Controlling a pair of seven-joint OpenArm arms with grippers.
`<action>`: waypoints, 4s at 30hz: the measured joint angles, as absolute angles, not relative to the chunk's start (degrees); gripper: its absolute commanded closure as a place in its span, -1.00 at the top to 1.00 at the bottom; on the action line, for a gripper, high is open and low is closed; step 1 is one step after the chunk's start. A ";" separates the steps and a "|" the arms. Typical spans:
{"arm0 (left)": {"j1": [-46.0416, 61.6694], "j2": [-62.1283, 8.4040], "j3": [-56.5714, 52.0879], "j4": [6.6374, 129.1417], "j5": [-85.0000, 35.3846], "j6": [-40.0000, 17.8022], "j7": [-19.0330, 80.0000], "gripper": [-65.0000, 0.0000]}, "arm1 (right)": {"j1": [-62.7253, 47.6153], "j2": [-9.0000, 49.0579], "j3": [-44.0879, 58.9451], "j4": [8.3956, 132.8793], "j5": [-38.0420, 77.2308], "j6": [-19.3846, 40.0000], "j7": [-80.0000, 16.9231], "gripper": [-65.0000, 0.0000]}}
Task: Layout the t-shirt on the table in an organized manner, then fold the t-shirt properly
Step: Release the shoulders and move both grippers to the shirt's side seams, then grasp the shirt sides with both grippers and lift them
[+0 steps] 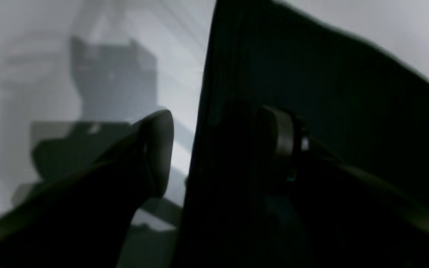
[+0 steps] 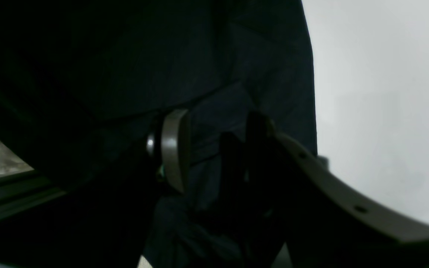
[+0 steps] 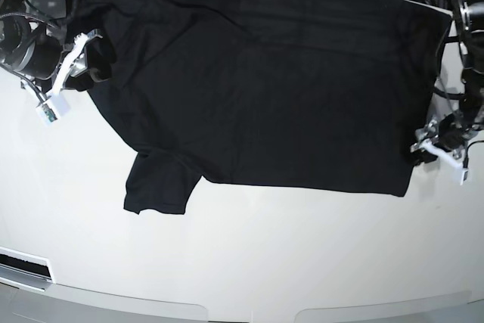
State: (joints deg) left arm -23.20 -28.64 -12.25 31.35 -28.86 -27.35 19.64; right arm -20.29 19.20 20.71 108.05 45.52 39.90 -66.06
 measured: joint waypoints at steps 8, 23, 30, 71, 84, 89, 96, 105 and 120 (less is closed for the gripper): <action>-23.83 -26.15 -6.13 31.51 -29.76 -30.06 17.67 0.11 | -20.32 19.20 20.71 108.05 45.89 39.90 -66.06 -0.16; -24.77 -26.83 -2.68 31.53 -29.82 -22.48 18.39 -1.00 | -11.79 18.87 20.75 98.13 31.92 29.74 -51.29 0.18; -24.84 -26.74 -2.70 31.83 -26.81 -20.12 17.87 -1.00 | 2.48 18.92 20.82 75.70 35.68 29.74 -51.46 0.22; -24.75 -26.98 -2.70 31.77 -27.66 -26.00 18.20 -1.00 | 16.73 14.55 13.91 42.72 33.82 39.88 -43.29 -1.00; -23.88 -30.68 -2.59 38.79 -26.30 -39.53 20.78 -1.00 | 12.08 14.52 13.67 62.78 38.74 39.68 -56.69 -1.00; -23.62 -33.67 -2.55 38.96 -31.57 -39.70 22.65 -1.00 | 4.60 14.52 13.61 74.78 38.52 39.66 -57.14 -1.00; -23.64 -36.14 -2.46 38.96 -39.18 -39.70 29.98 -1.00 | -0.03 14.57 13.63 83.94 39.48 39.70 -57.10 -1.00; -23.68 -38.15 -2.46 38.98 -52.90 -39.59 47.46 -1.00 | -0.23 15.42 13.63 85.89 41.50 39.68 -60.18 -1.00; -23.68 -38.13 -2.46 38.98 -63.24 -39.53 67.99 -1.00 | -1.02 18.02 13.63 85.89 53.15 39.70 -75.50 -1.00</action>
